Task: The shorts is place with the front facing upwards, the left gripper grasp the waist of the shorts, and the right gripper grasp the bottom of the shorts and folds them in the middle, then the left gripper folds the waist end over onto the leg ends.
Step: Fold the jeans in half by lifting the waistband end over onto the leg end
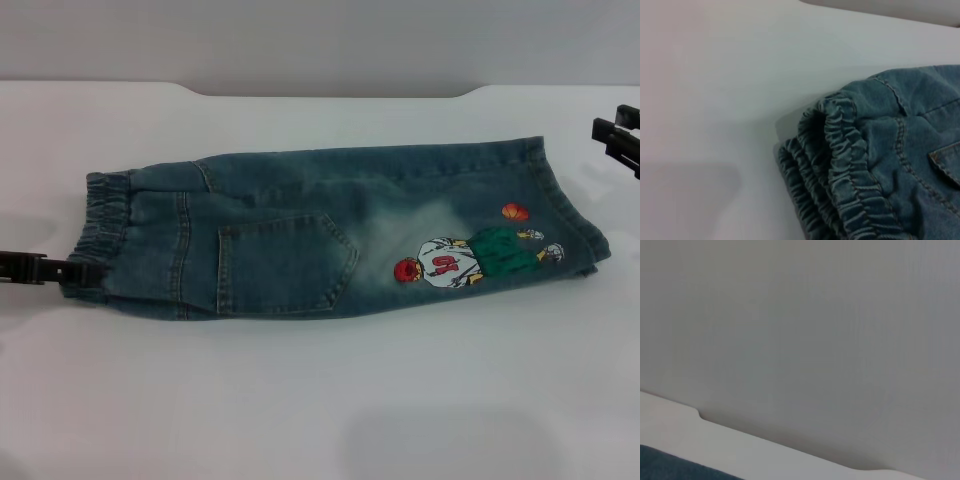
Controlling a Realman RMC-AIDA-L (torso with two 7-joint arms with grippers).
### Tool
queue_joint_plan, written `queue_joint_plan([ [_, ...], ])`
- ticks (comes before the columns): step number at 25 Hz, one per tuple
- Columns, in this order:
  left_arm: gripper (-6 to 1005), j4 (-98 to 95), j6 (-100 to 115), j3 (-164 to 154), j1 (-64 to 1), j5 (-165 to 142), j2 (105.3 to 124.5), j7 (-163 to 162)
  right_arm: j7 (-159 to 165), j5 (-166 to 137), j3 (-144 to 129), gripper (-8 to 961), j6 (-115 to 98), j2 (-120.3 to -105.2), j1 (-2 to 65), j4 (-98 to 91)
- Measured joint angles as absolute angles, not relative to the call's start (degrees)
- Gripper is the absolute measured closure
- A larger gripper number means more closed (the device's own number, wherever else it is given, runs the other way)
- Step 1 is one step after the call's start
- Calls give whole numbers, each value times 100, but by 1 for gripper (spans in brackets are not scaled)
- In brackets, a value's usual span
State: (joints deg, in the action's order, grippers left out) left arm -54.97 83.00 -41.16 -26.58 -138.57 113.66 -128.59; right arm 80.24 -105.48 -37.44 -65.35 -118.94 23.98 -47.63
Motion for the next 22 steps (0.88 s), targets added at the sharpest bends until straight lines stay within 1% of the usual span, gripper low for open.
queue_joint_plan([
  [22,198,-5303,8273,-4252,-2811,-13996,11452,-12802,8024,-10523,-3736,605,-6539,-11898,2356,-4764],
])
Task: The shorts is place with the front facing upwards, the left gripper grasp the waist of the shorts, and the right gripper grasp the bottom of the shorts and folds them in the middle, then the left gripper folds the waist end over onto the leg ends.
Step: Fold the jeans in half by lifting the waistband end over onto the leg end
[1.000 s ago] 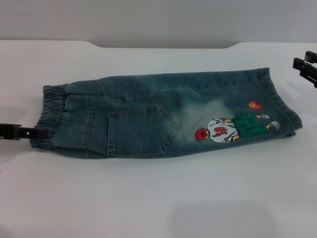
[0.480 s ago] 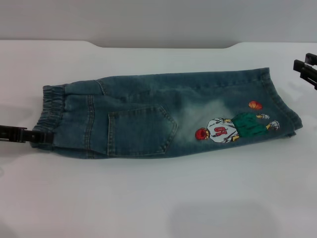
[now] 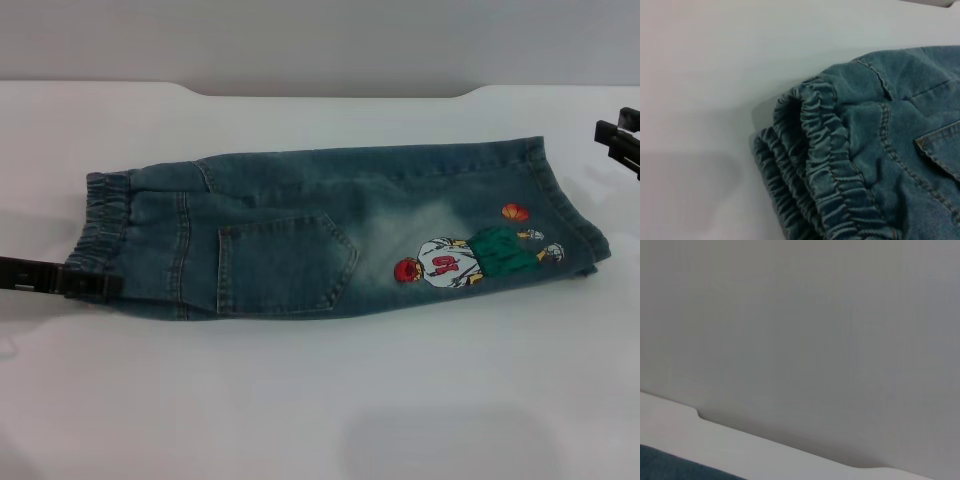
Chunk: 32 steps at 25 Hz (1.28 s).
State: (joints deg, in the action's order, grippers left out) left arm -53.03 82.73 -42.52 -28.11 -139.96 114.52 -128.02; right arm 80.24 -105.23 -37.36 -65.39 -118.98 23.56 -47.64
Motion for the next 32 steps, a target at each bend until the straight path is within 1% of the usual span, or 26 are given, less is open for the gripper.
queue_joint_plan([
  [16,229,-5331,8295,-4207,-2805,-13946,11440,-12846,8024,-10488,-3686,605,-6548,-11884,2343,-4764],
  [22,403,-5317,8314,-4241,-2838,-13960,11429,-12806,8024,-10473,-3673,605,-6547,-11882,2331,-4764],
  [32,804,-5372,8316,-4235,-2848,-13963,11407,-12798,8024,-10467,-3702,604,-6543,-11886,2320,-4753],
])
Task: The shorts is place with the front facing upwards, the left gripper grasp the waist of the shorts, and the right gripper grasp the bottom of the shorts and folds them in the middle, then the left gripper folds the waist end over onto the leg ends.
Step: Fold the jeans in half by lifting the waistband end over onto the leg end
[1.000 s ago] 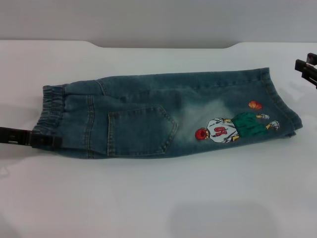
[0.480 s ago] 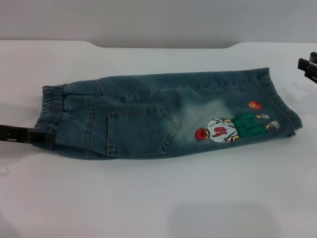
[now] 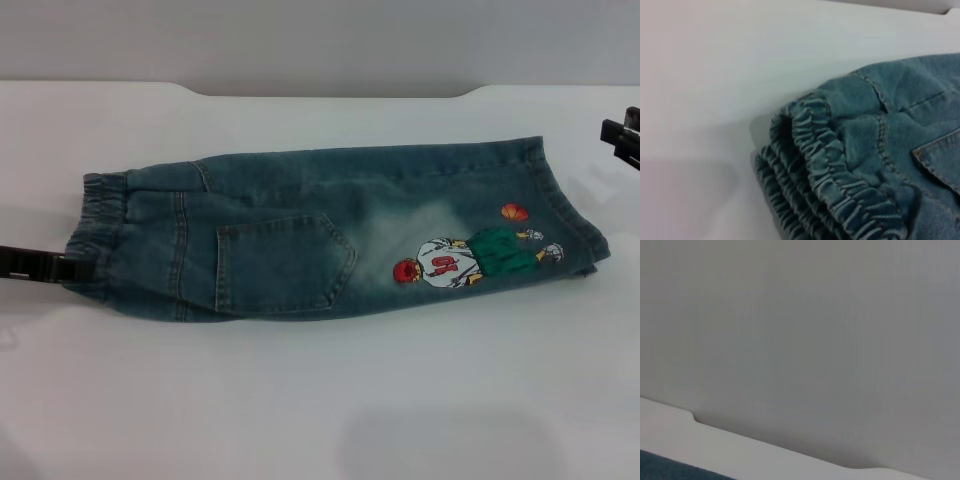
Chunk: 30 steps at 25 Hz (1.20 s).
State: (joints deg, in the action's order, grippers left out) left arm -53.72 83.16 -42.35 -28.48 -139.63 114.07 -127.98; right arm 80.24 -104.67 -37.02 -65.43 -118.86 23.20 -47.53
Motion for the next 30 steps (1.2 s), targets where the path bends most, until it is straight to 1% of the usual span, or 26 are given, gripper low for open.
queue_joint_plan([
  [4,943,-5563,8395,-4237,-2856,-13944,11407,-12797,8024,-10467,-3719,604,-6524,-11888,2322,-4722],
  [10,938,-5891,8695,-4227,-2966,-13935,11460,-12797,8024,-10467,-3740,604,-6522,-11887,2377,-4579],
  [16,934,-6372,9047,-4224,-3116,-13878,11559,-12826,7926,-10467,-3744,604,-6525,-11884,2474,-4400],
  [20,931,-6626,9293,-4234,-3260,-13745,11573,-12849,7801,-10467,-3751,604,-6535,-11882,2586,-4170],
  [27,925,-6992,9728,-4250,-3617,-13541,11595,-12855,7660,-10467,-3817,604,-6544,-11882,2748,-3868],
  [30,923,-7167,9953,-4253,-3901,-13537,11625,-12880,7636,-10467,-3971,604,-6548,-11886,2828,-3756],
])
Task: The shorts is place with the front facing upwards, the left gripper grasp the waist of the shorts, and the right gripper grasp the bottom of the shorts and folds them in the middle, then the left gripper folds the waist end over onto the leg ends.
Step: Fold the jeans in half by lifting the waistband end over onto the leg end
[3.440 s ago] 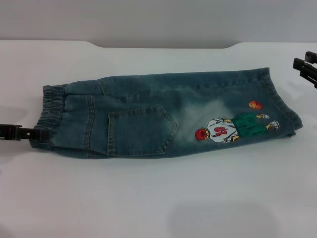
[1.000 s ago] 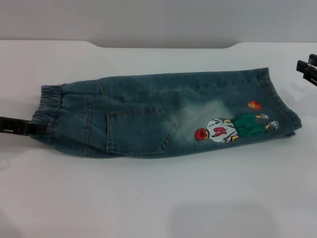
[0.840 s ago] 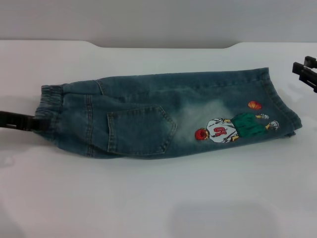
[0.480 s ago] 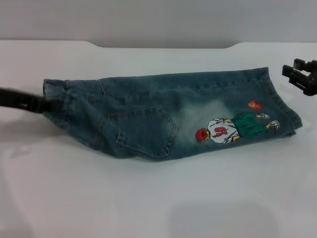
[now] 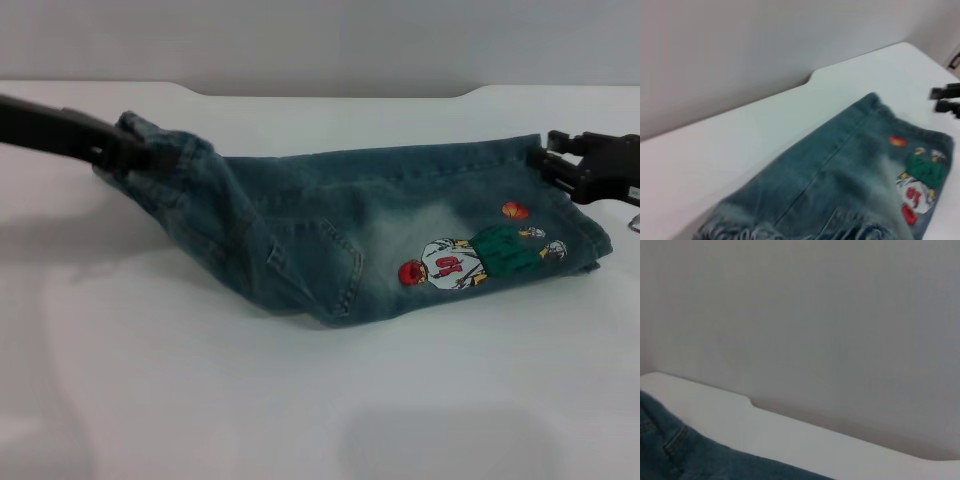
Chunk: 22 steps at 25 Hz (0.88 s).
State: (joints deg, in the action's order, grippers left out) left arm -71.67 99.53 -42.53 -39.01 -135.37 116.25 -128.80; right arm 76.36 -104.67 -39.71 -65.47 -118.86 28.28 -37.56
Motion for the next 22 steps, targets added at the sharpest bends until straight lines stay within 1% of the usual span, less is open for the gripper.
queue_joint_plan([
  [9,916,-7482,10124,-4379,-4456,-13561,11664,-13040,7584,-10457,-4368,604,-6551,-11899,3009,-3416],
  [14,912,-7493,10127,-4405,-4648,-13579,11657,-13087,7576,-10421,-4764,604,-6620,-11901,3120,-3185],
  [19,909,-7532,10135,-4405,-4688,-13575,11659,-13113,7573,-10339,-4945,604,-6621,-11918,3201,-3082],
  [21,907,-7868,10261,-4420,-4791,-13540,11723,-13272,7569,-10303,-4988,604,-6622,-11919,3214,-3072],
  [22,906,-7868,10261,-4420,-4791,-13540,11723,-13272,7564,-10254,-5028,604,-6622,-11919,3224,-3061],
])
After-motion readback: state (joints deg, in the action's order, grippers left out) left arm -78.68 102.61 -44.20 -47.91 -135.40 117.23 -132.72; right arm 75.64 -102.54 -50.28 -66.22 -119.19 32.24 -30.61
